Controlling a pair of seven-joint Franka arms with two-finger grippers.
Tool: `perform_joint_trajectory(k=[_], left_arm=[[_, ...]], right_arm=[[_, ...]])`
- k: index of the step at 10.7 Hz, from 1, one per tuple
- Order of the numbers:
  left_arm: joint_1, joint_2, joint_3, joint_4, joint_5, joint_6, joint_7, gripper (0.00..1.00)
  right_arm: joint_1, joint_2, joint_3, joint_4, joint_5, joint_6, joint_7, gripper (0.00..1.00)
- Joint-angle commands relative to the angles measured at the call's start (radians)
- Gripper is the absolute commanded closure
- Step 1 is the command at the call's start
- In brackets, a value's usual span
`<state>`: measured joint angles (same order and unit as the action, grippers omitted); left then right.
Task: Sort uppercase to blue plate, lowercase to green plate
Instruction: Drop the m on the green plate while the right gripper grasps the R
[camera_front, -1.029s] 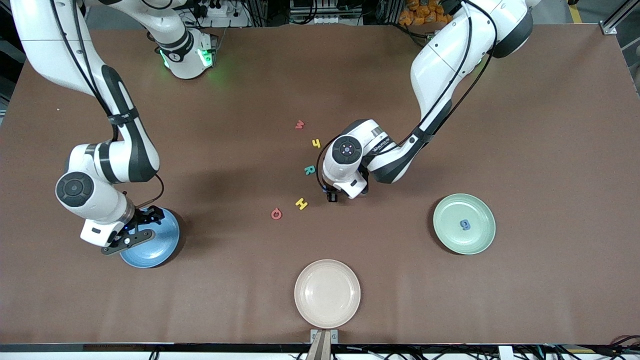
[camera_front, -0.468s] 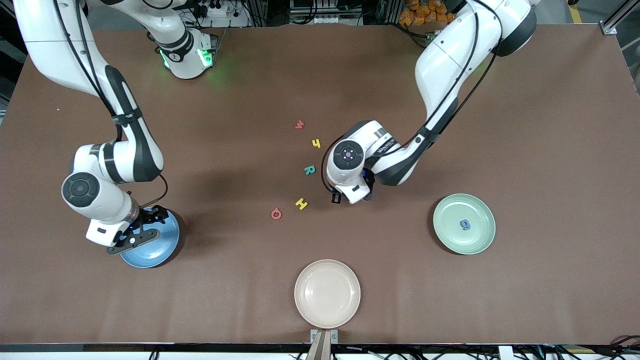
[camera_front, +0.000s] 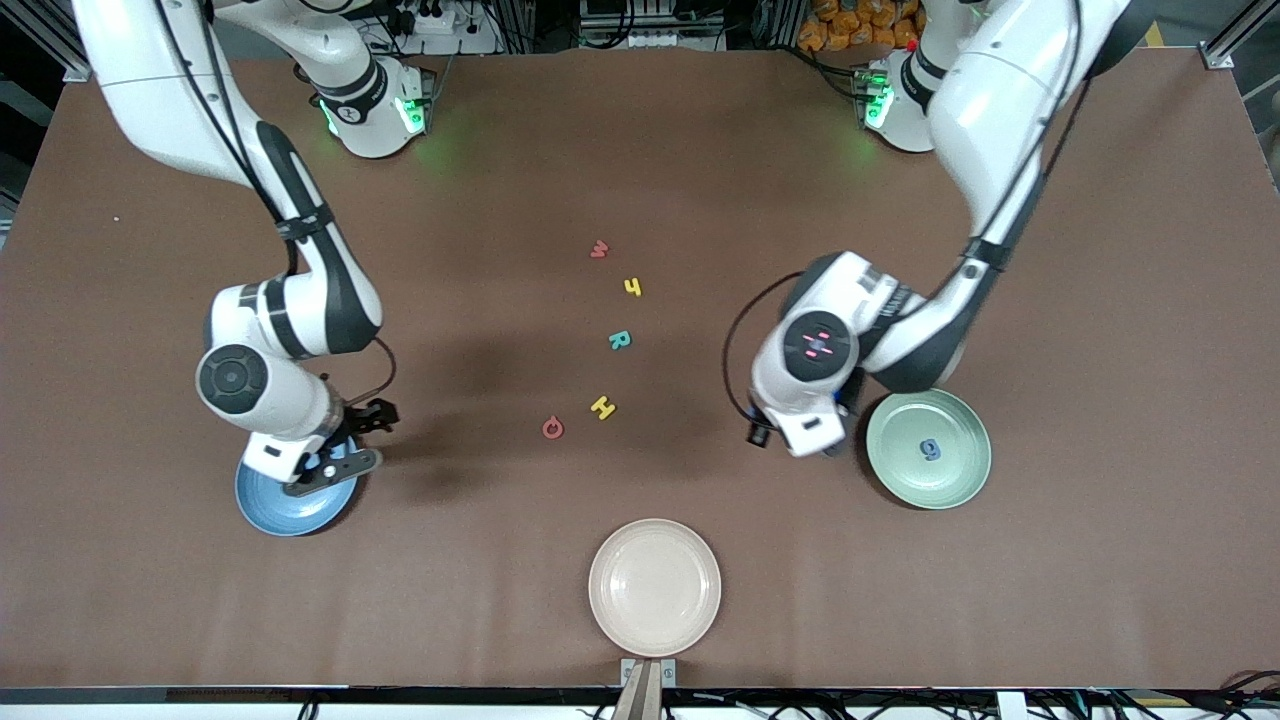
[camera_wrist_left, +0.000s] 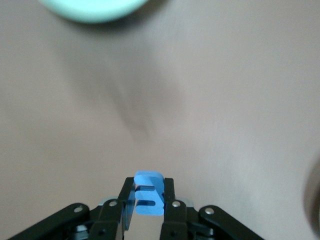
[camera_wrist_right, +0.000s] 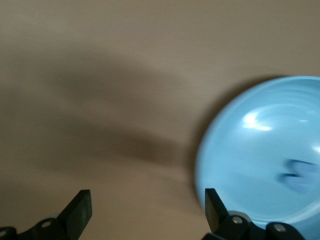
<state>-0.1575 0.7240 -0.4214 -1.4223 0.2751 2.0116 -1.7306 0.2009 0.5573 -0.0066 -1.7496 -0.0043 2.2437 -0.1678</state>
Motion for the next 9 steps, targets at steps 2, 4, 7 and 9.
perform_joint_trajectory(k=[2,4,7,9], left_arm=[[0.188,-0.04,-0.005,-0.037,-0.013,-0.053,0.387,1.0],[0.289,-0.037,-0.005,-0.061,-0.013,-0.053,0.591,1.0],[0.398,-0.04,-0.031,-0.113,-0.014,-0.05,0.707,1.0],[0.412,-0.031,-0.031,-0.153,-0.014,0.002,0.712,1.0]], right_arm=[[0.154,-0.017,-0.001,-0.004,0.078,-0.018,0.178,0.0],[0.298,-0.013,-0.003,0.004,0.073,-0.006,0.385,0.0],[0.466,0.021,-0.003,0.009,0.067,0.053,0.646,0.0],[0.538,0.076,-0.004,0.062,0.061,0.059,0.762,0.0]])
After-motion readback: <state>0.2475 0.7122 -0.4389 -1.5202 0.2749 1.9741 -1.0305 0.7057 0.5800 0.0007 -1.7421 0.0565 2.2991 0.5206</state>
